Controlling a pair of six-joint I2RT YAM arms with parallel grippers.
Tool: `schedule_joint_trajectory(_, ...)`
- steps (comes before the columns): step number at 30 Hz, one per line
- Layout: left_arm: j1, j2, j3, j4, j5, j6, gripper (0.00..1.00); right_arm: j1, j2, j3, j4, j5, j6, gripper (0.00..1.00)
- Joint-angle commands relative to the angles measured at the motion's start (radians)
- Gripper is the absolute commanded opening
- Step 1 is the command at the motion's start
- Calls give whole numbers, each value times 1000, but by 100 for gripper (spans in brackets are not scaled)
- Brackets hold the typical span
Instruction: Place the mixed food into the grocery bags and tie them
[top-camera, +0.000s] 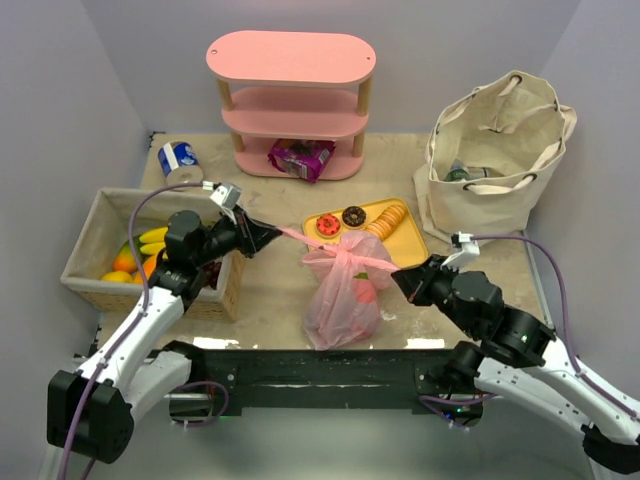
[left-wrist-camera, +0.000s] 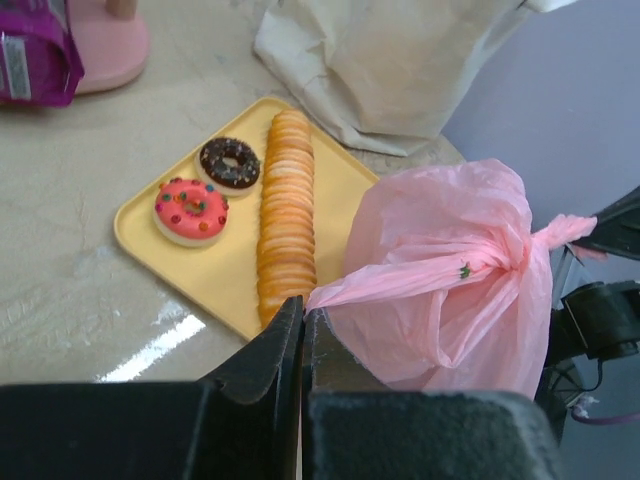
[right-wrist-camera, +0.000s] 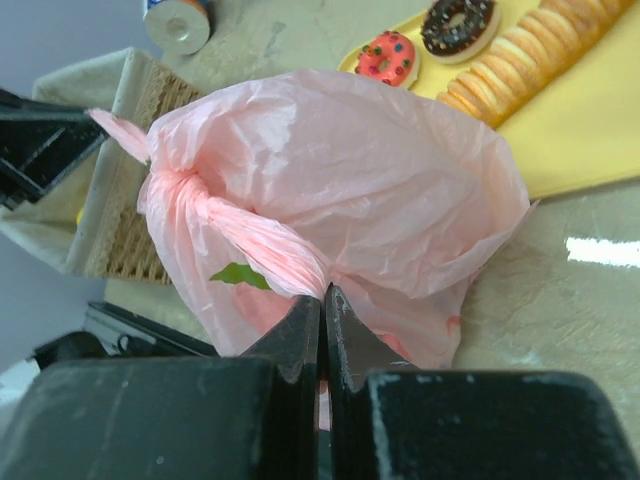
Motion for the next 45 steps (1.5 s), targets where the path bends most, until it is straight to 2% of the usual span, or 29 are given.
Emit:
schedule_joint_trajectory(1, 66, -38, 63, 150, 85, 161, 0, -11, -21, 88, 60, -17, -266, 0)
schedule_joint_trajectory(5, 66, -50, 101, 202, 188, 178, 0, -11, 51, 176, 148, -171, -377, 0)
schedule_joint_trajectory(12, 67, -63, 198, 205, 176, 147, 0, -11, 174, 291, 261, -347, -470, 0)
schedule_joint_trajectory(14, 67, -63, 218, 149, 147, 158, 0, -11, 203, 311, 287, -360, -487, 0)
schedule_joint_trajectory(16, 67, -60, 244, 87, 35, 209, 0, -11, 252, 311, 310, -343, -487, 0)
schedule_joint_trajectory(17, 67, -55, 247, 37, -67, 216, 0, -11, 269, 308, 315, -322, -477, 0)
schedule_joint_trajectory(21, 107, -29, 241, -18, -218, 181, 0, -11, 411, 293, 309, -271, -423, 0)
schedule_joint_trajectory(23, 132, -17, 236, -22, -267, 161, 0, -11, 432, 256, 323, -265, -389, 0)
schedule_joint_trajectory(27, 237, 11, 228, -21, -289, 105, 0, -11, 403, 190, 311, -187, -354, 0)
schedule_joint_trajectory(32, 319, 63, 190, -8, -249, 57, 0, -13, 346, 131, 160, -84, -314, 0)
schedule_joint_trajectory(45, 437, 43, 72, -8, -240, 61, 0, -13, 251, -20, -13, -1, -141, 0)
